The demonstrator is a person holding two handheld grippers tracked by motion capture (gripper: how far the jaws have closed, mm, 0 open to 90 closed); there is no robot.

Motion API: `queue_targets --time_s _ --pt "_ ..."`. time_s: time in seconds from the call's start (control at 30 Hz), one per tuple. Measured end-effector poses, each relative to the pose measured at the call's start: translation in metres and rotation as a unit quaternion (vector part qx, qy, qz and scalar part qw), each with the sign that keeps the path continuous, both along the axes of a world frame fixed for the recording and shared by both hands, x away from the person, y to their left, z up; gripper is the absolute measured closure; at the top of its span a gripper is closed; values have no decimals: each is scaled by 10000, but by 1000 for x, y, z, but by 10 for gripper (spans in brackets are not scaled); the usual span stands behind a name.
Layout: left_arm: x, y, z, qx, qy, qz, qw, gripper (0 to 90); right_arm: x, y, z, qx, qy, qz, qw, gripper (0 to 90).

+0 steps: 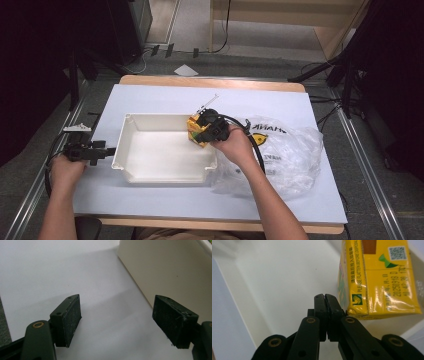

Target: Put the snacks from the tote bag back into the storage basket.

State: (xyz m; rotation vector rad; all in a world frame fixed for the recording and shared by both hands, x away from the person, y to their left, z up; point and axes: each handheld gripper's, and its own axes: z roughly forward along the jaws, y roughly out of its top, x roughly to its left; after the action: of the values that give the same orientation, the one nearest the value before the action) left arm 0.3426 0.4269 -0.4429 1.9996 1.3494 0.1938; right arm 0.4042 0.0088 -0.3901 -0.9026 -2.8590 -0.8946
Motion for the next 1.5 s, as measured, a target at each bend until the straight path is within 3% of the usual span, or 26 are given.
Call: queue_targets --time_s 0.53,1.03,1.5 --pt "0 -1 0 7 19 -1 10000 242 1 0 -6 -174 -96 -18 9998 895" --pt "0 1 -1 -1 24 0 10000 241 11 -10 -8 -212 -50 -261 9994 882" --pt "0 1 -1 13 42 31 10000 241 8 -17 1 186 -13 -173 9997 770"
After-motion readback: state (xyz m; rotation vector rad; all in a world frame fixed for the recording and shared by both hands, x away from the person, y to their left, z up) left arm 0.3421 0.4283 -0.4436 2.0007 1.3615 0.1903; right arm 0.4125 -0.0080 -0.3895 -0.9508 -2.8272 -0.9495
